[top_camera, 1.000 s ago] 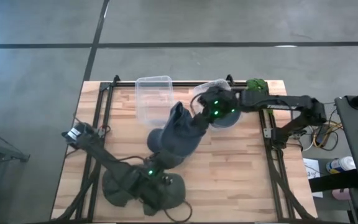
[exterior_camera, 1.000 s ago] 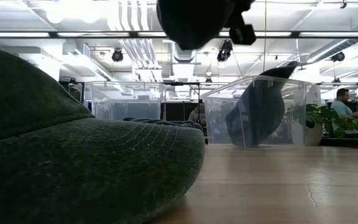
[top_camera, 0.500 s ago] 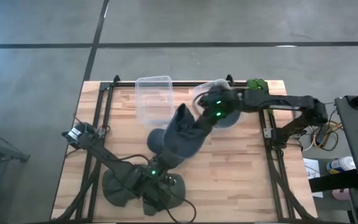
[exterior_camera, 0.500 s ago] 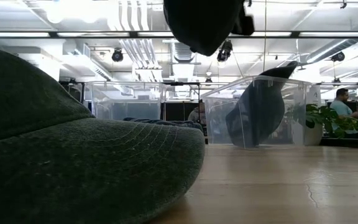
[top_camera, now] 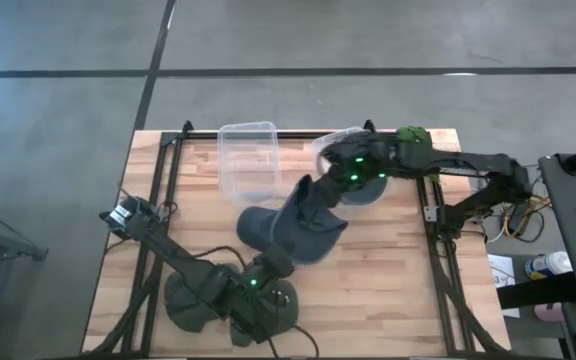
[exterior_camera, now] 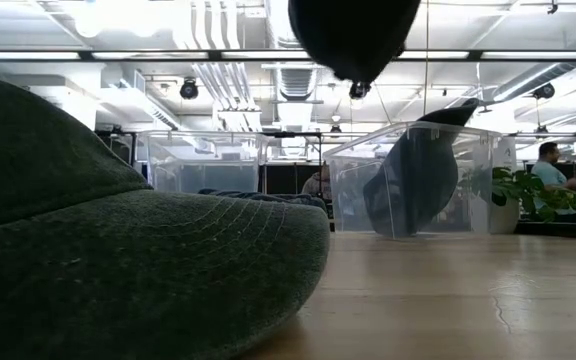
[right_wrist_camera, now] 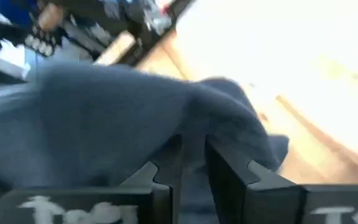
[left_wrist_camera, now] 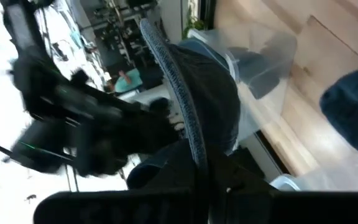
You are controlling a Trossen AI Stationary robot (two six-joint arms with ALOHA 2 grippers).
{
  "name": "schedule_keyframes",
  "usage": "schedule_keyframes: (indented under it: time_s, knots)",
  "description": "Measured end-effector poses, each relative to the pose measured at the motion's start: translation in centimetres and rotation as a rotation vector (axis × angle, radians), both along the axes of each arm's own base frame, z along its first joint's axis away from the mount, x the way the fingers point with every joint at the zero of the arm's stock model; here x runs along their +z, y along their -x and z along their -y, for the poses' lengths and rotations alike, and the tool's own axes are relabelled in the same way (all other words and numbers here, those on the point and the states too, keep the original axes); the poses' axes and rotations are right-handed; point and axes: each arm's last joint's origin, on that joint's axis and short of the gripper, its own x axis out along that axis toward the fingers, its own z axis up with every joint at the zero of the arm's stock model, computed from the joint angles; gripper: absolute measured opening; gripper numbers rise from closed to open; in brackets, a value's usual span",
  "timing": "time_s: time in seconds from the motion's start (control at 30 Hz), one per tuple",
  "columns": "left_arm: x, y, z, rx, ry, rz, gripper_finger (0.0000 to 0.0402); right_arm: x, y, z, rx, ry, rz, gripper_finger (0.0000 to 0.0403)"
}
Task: Pick & Place hat
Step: Put the left blue cap into the right transparent bin
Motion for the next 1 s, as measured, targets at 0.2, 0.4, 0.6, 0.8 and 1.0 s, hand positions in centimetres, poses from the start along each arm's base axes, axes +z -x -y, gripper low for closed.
schedule_keyframes:
  time_s: [0.2,0.4,0.6,0.8,1.0]
  knots:
    - [0.0,-0.3,0.0,0.002,0.032,0.03,0.0007,-1.3,-3.4,-0.5,0.078,-0.005,0.108,0.0066]
    - [-1.1,-0.3,-0.3,0.041,-0.015,0.028,0.0007,-0.9,-2.1,0.3,0.015,0.024,0.051,0.0066]
    - [-1.0,-0.3,-0.5,0.075,-0.023,0.068,0.0007,0.9,1.6,1.2,-0.077,0.102,-0.016,0.0066]
    - [-1.0,-0.8,-1.1,0.1,-0.003,0.095,0.0007,2.8,3.5,0.5,-0.051,0.067,0.051,0.0066]
    - [-0.4,-1.7,-1.0,0.061,0.026,0.11,0.0007,1.0,1.0,-0.3,0.005,0.043,0.029,0.0066]
